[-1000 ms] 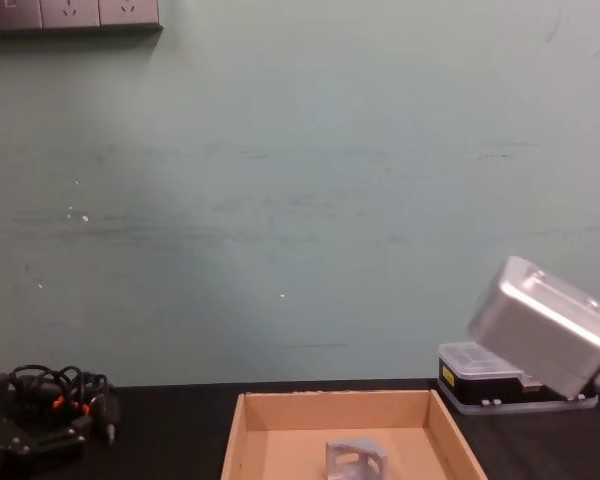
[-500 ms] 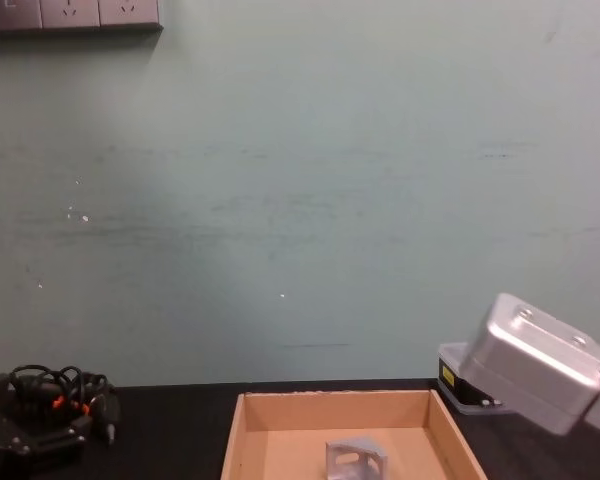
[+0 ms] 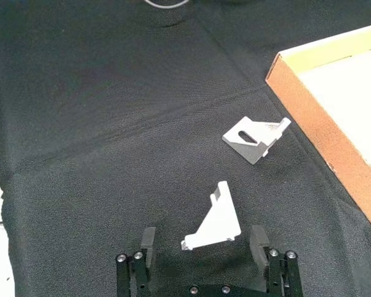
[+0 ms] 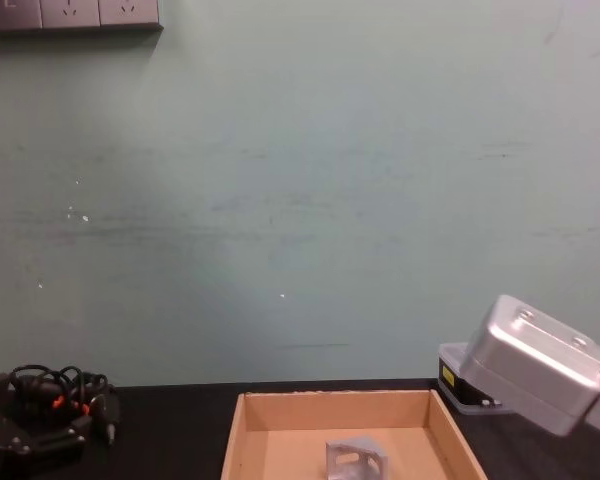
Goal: Use one hand to pick up the angle iron from the table and place it into the box.
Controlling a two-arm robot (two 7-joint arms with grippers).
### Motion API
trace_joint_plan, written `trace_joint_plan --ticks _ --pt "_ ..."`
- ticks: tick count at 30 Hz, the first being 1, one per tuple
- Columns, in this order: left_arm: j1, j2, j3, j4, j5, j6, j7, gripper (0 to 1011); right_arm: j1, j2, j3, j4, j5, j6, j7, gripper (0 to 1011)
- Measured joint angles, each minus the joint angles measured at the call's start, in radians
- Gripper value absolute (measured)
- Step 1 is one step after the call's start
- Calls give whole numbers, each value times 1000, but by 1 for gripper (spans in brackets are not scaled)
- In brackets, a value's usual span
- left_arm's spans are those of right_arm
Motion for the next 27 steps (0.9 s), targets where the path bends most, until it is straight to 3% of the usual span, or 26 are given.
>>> trace_joint_plan --ticks 10,12,17,27 --pt "0 0 0 0 0 0 0 1012 0 1 0 -1 0 0 0 749" --pt "0 0 0 0 0 0 0 1012 0 1 0 -2 0 0 -1 651" --pt "0 0 0 0 0 0 0 1011 0 1 0 -2 0 -1 -1 527" --pt "0 0 0 0 0 0 0 1011 0 1 0 -2 0 -1 -1 524"
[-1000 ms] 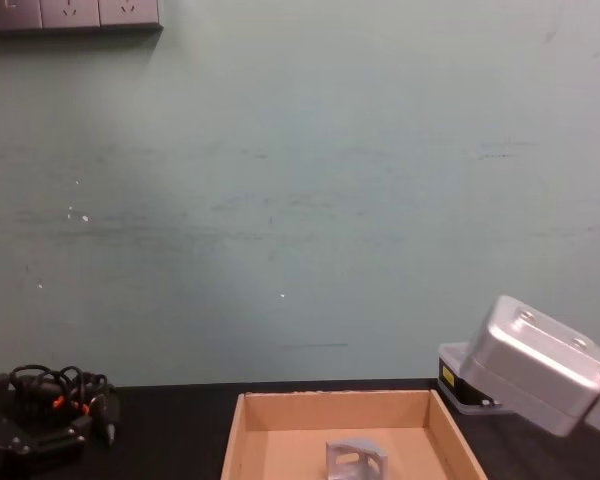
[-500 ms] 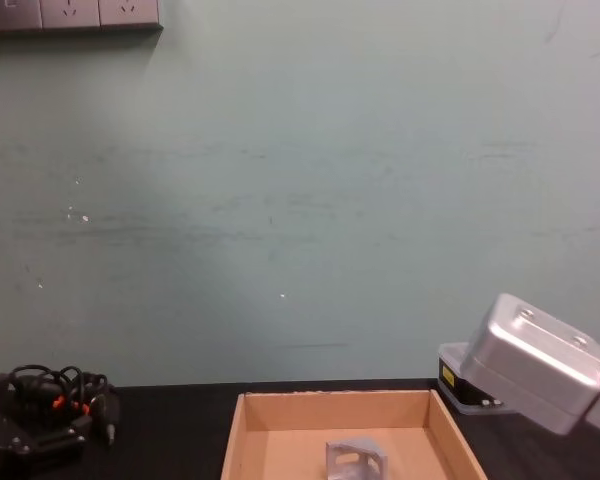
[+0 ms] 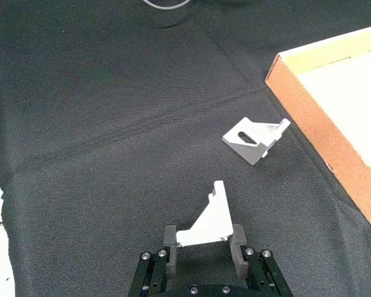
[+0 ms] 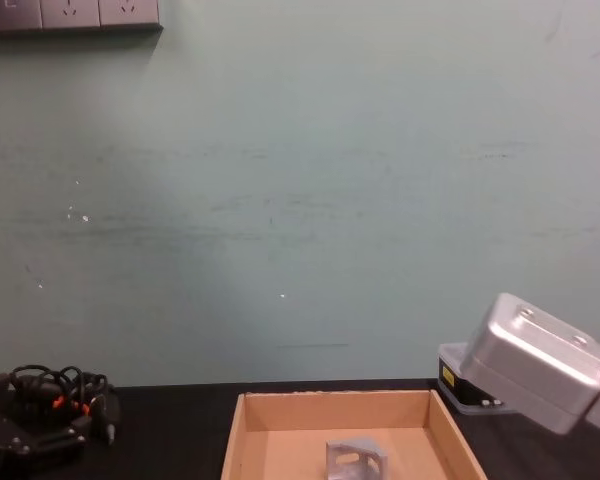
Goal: Use one hand to pick up the angle iron from the table and place it into the box.
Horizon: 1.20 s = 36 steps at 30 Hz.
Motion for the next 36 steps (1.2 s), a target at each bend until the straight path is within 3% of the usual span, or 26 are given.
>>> trace_joint_plan --ticks 10,20,26,36 --pt "0 0 0 0 0 0 0 1011 -11 5 17 -22 -10 -2 -14 524" --pt "0 0 0 0 0 0 0 1011 -8 13 86 -69 8 22 -27 524" --pt "0 0 0 0 0 0 0 1011 62 0 107 -52 3 51 -29 523" --pt "0 0 0 0 0 0 0 1011 225 -77 80 120 -47 86 -24 524"
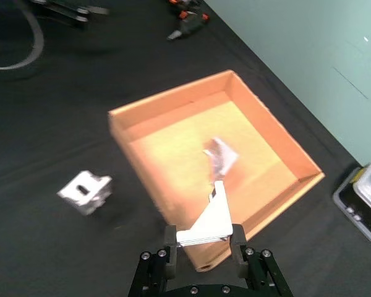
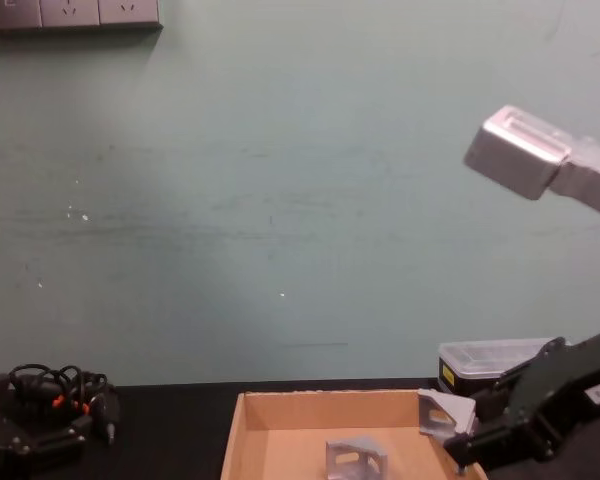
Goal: Use one hand to pick up the angle iron from the table and place it into the box.
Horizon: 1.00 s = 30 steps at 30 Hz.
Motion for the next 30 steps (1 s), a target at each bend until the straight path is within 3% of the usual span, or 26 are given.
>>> trace_joint_plan --ticks 3,10,19,30 --pt "0 0 0 0 0 0 0 1011 56 -45 -13 101 -15 -1 1 524" --pt "0 0 0 0 0 0 0 1011 135 -116 -37 257 -48 -25 3 524" --pt "0 0 0 0 0 0 0 1011 198 -202 -55 414 -73 -79 2 524" --pt "0 0 0 0 0 0 0 1011 245 -271 -68 545 -100 -97 0 524"
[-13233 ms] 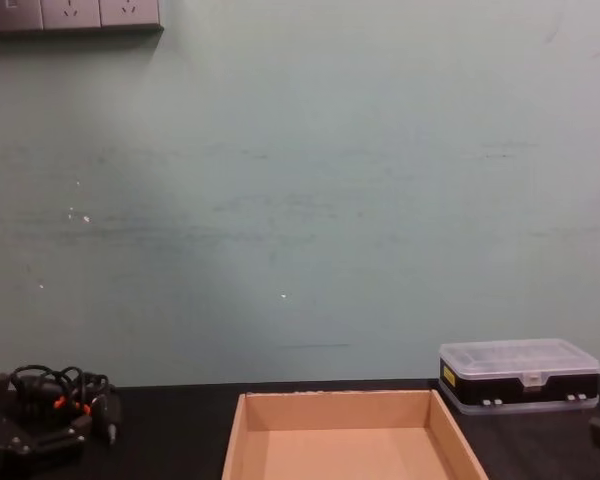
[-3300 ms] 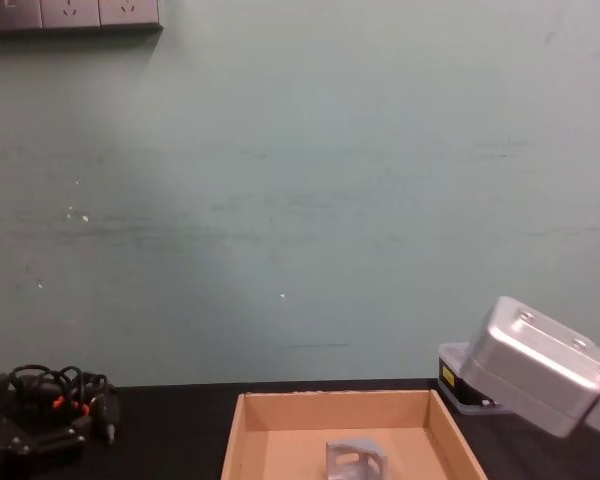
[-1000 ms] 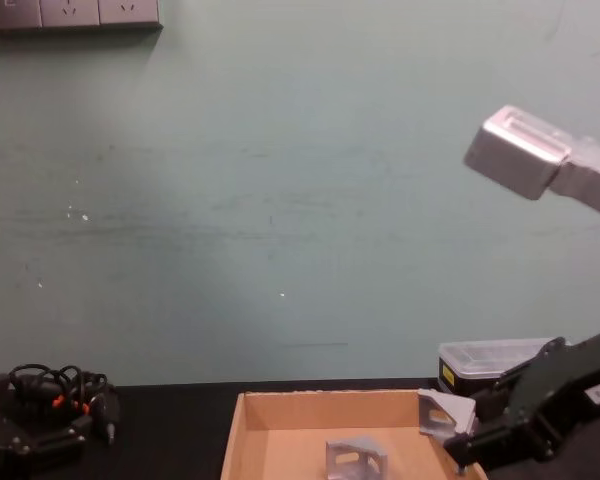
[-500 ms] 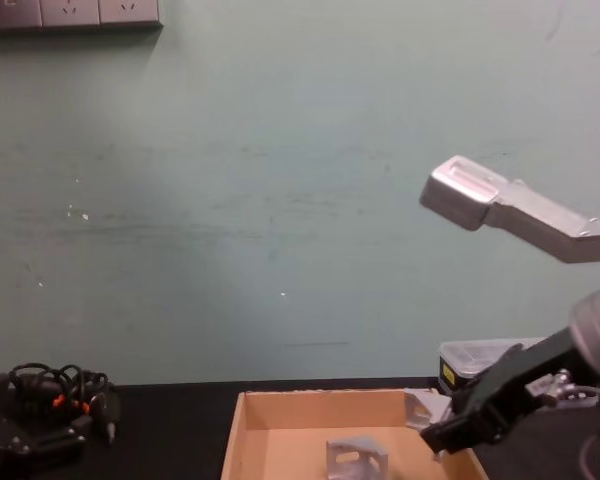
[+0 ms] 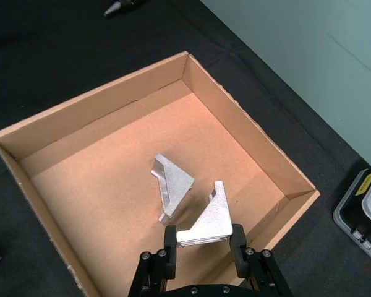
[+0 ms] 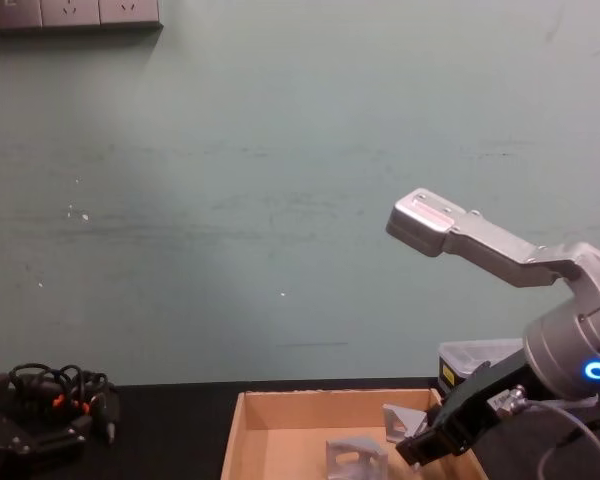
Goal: Use one hand to pick up the angle iron from the table and place it into the box.
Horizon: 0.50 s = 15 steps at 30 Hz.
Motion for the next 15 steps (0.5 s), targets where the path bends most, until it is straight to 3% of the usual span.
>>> trace_joint_plan --ticks 9,15 --pt "0 0 0 0 0 0 0 1011 25 -38 2 71 -15 -17 -7 523" --pt "0 0 0 0 0 0 0 1011 24 -36 3 68 -15 -17 -6 523"
